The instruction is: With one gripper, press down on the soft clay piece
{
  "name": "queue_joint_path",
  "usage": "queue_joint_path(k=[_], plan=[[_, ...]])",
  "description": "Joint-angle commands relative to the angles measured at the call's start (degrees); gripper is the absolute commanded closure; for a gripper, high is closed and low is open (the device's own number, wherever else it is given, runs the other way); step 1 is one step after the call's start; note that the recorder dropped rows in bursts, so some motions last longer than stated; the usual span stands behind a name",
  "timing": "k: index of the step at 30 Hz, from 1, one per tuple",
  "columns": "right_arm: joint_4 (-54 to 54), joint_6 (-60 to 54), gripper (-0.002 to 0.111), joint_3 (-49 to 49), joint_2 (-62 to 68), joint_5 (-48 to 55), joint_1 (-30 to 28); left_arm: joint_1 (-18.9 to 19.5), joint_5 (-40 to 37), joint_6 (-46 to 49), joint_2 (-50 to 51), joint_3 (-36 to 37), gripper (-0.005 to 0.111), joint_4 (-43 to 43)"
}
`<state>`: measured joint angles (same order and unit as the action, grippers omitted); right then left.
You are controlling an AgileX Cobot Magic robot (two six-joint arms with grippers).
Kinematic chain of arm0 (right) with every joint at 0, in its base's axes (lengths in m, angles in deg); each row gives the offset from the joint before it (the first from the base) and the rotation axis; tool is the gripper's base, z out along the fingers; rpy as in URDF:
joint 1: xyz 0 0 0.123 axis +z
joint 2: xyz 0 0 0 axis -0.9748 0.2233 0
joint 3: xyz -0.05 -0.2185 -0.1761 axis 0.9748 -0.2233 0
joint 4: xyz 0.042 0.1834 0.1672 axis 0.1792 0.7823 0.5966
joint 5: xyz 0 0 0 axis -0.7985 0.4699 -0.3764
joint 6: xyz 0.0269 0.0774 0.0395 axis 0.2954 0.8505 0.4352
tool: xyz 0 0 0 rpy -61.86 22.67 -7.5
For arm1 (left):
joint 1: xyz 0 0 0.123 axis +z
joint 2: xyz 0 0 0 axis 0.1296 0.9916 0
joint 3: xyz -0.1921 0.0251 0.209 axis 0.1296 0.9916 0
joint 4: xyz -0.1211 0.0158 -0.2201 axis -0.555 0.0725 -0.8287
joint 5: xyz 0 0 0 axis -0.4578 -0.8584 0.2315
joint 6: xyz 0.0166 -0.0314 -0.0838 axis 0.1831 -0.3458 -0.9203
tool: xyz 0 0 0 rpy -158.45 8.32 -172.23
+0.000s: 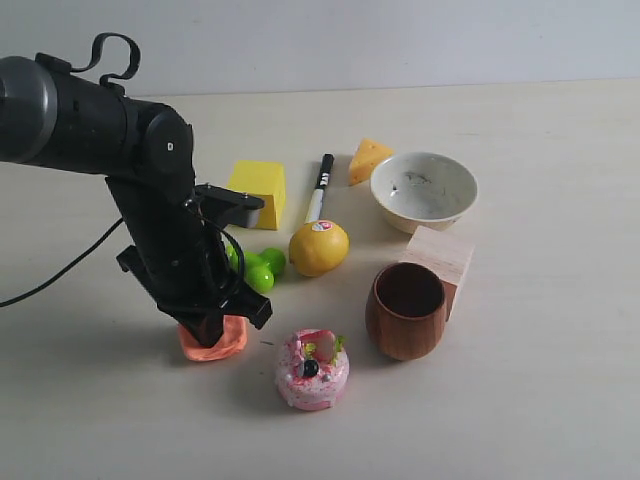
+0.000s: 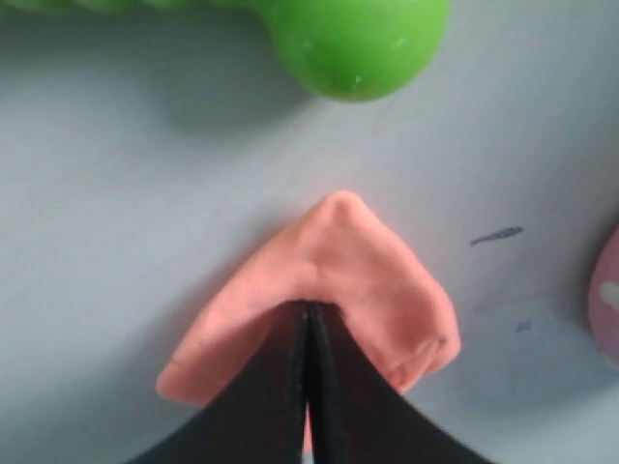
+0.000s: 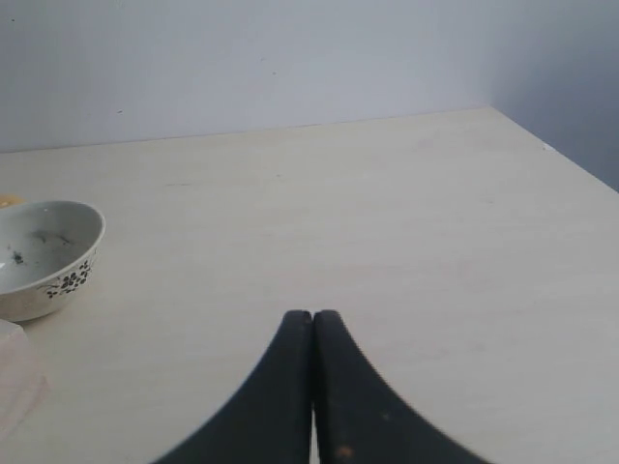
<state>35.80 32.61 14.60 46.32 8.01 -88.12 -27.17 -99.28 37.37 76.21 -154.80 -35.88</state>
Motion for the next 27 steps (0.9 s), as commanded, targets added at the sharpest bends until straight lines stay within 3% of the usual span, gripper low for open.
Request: queue_joint_path(k=[1,12,22,27], plan=[[-0.3,-0.1,0.108,-0.3,-0.4,-0.7,-0.3,-0.3,1.7,0.1,3.1,1.2,0.107,2.1],[-0.3,-0.1,0.108,-0.3,-0.4,-0.7,-0.3,-0.3,2.0,-0.4,3.1,1.2,0.106,2.1],[-0.3,-0.1,0.108,-0.3,-0.4,-0.7,-0.3,-0.2,2.5,-1.5,3.1,1.2,0.065,3.0],[-0.3,-0.1,0.108,-0.3,-0.4,-0.7,-0.3,-0.2,2.6,-1.6,3.1,1.2,0.058,3.0]])
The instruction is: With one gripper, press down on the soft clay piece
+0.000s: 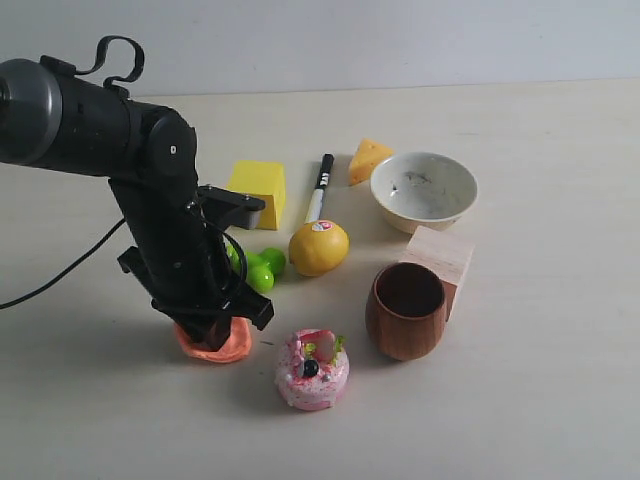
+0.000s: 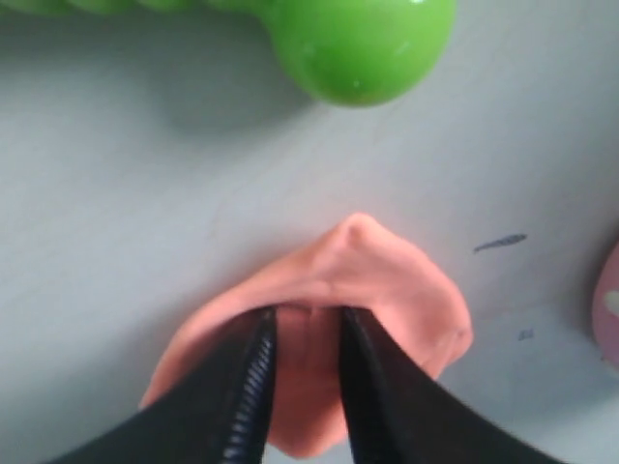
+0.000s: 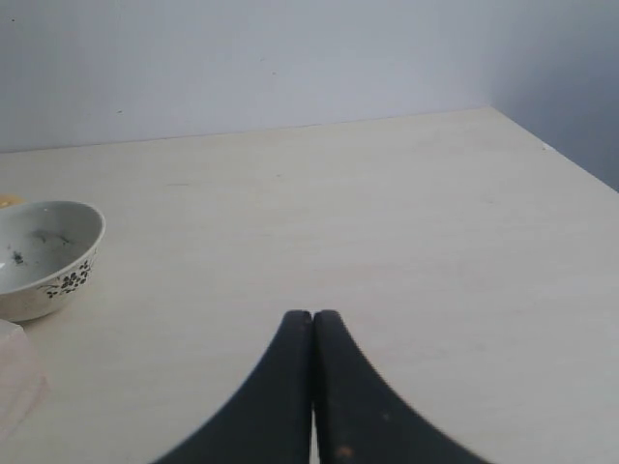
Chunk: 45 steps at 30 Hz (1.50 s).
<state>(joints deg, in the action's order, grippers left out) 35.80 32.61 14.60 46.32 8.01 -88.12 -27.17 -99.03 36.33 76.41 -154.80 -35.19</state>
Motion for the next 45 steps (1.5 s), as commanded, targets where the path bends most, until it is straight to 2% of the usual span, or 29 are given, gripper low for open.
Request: queue_joint_path(k=[1,4,8,11,17,29,35,42,45], plan=[[-0.3,-0.1,0.108,-0.3,-0.4,-0.7,-0.3,-0.2,2.3,-0.6,2.9,1.2,0.058,2.3],[-0.3,-0.1,0.108,-0.3,-0.4,-0.7,-0.3,-0.2,2.2,-0.6,2.9,1.2,0.057,2.3],[-0.3,-0.1,0.108,-0.3,-0.4,-0.7,-0.3,-0.2,2.2,-0.7,2.9,1.2,0.048,2.3],[-0.3,-0.1,0.108,-0.3,-0.4,-0.7,-0.3,-0.2,2.2,-2.0,2.9,1.2,0.048,2.3],[-0.3,-0.1,0.108,-0.3,-0.4,-0.7,-0.3,-0.2,2.4,-2.0,2.2,1.2,0.06,2.9],[-0.3,-0.1,0.108,-0.3,-0.4,-0.7,-0.3,-0.2,2.6,-2.0,-0.1,1.2,0.06,4.8],[-0.3,-0.1,0.108,-0.3,-0.4,-0.7,-0.3,-0.2,2.6,-2.0,-0.1,1.2,0.077,5.0],[-0.3,-0.1,0.108,-0.3,-0.4,-0.7,-0.3,-0.2,2.6,-2.0,-0.2,1.2,0.089,5.1],[-0.3,-0.1,0.108,-0.3,-0.4,-0.7,-0.3,-0.2,2.6,-2.0,-0.7,1.2,0.089,5.1]])
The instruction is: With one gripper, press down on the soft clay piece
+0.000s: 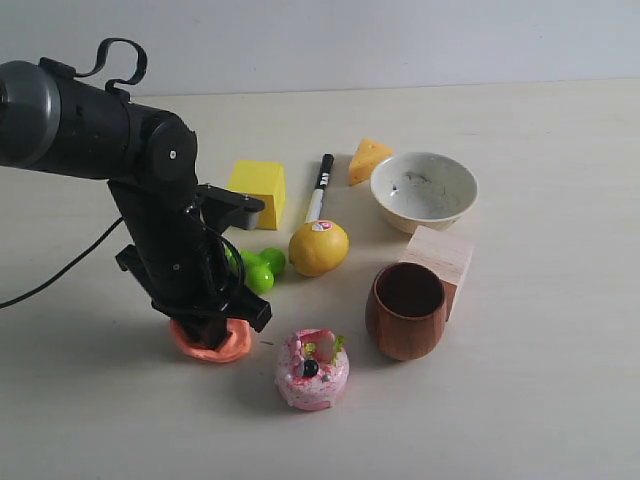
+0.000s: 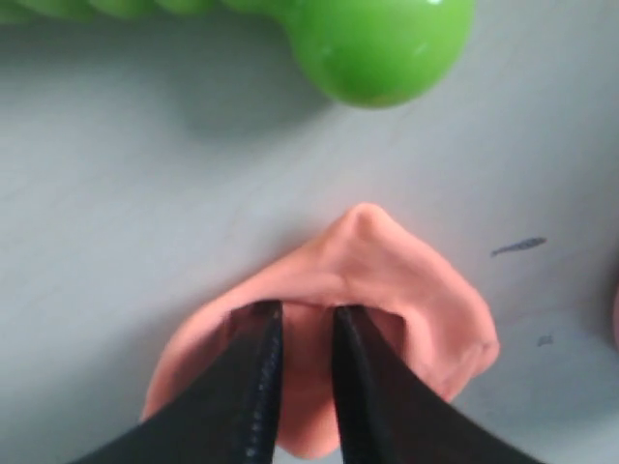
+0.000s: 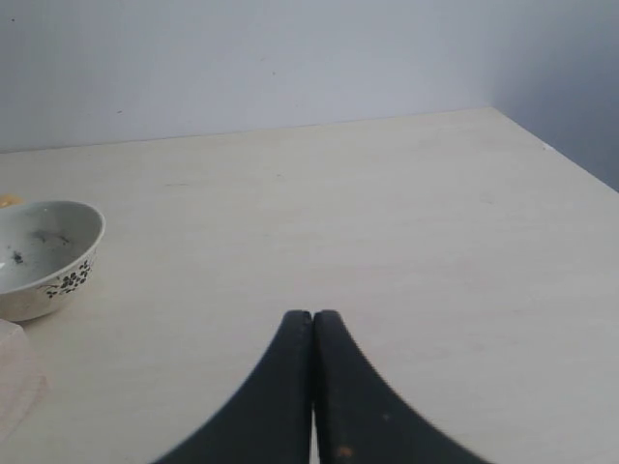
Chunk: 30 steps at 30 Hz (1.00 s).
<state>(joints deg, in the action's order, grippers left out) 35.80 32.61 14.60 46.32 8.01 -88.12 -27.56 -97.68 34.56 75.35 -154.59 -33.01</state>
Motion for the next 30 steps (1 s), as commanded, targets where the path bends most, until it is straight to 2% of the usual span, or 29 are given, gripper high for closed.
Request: queue_joint_path(k=[1,9,20,22,26,30], plan=[[-0.3,-0.1,0.108,-0.3,-0.4,-0.7,-0.3,0.2,1.2,-0.2,0.1,1.0,0.089,2.9],[-0.3,-0.1,0.108,-0.3,-0.4,-0.7,-0.3,0.2,1.9,-0.2,-3.4,1.0,0.089,3.8],[-0.3,-0.1,0.108,-0.3,-0.4,-0.7,-0.3,0.2,2.1,-0.2,-3.1,1.0,0.089,4.0],[-0.3,-0.1,0.108,-0.3,-0.4,-0.7,-0.3,0.2,2.1,-0.2,-2.8,1.0,0.086,4.0],[-0.3,-0.1,0.108,-0.3,-0.4,-0.7,-0.3,0.2,2.0,-0.2,-1.7,1.0,0.073,4.0],[-0.3,-0.1,0.108,-0.3,-0.4,-0.7,-0.3,0.2,2.0,-0.2,-1.4,1.0,0.071,4.0]])
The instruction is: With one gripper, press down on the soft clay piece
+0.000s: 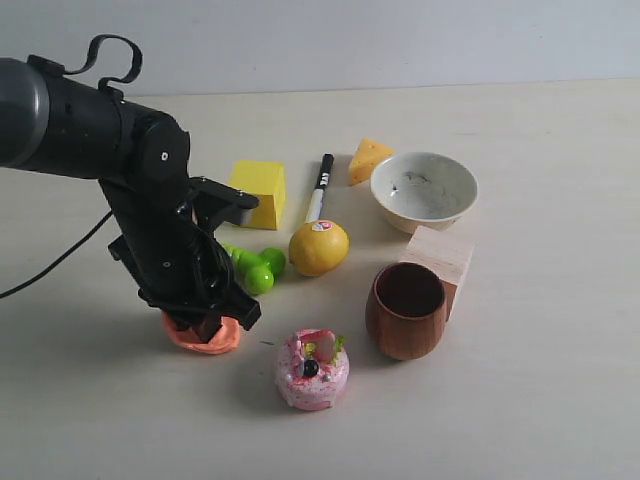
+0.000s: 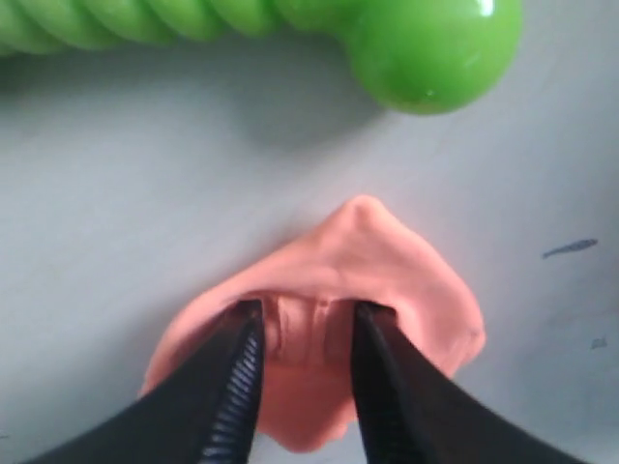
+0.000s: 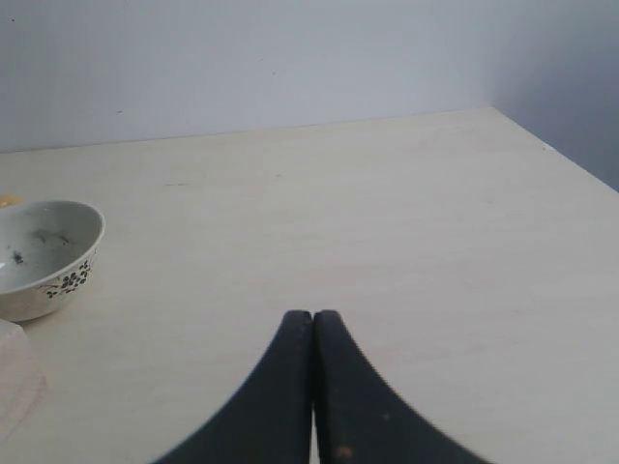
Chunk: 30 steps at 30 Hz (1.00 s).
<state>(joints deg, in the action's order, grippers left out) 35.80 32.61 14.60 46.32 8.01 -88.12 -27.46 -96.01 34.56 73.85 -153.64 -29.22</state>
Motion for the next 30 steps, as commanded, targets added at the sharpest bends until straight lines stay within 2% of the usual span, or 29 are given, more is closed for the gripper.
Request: queue_joint_path(k=[1,6,10,12,27,28,29,30], plan=[[-0.3,-0.1,0.108,-0.3,-0.4,-0.7,-0.3,0.1,0.4,-0.2,0.1,0.1,0.072,0.2],[-0.3,-0.1,0.108,-0.3,-0.4,-0.7,-0.3,0.1,0.4,-0.2,0.1,0.1,0.076,0.2],[-0.3,-0.1,0.108,-0.3,-0.4,-0.7,-0.3,0.1,0.3,-0.2,-0.2,0.1,0.093,0.2],[-0.3,-0.1,0.108,-0.3,-0.4,-0.7,-0.3,0.1,0.3,-0.2,-0.6,0.1,0.097,0.2],[-0.3,-0.1,0.108,-0.3,-0.4,-0.7,-0.3,0.1,-1.3,-0.2,-2.7,0.1,0.097,0.2],[-0.3,-0.1,0.108,-0.3,-0.4,-0.7,-0.3,0.1,-1.2,-2.5,-2.8,0.2,0.097,0.8],[-0.3,-0.1,0.108,-0.3,-0.4,-0.7,-0.3,0.1,0.0,-4.7,-3.4,0.6,0.097,1.4],[-0.3,-0.1,0.108,-0.3,-0.4,-0.7,-0.3,0.1,4.6,-6.3,-5.4,2.6,0.097,1.6]])
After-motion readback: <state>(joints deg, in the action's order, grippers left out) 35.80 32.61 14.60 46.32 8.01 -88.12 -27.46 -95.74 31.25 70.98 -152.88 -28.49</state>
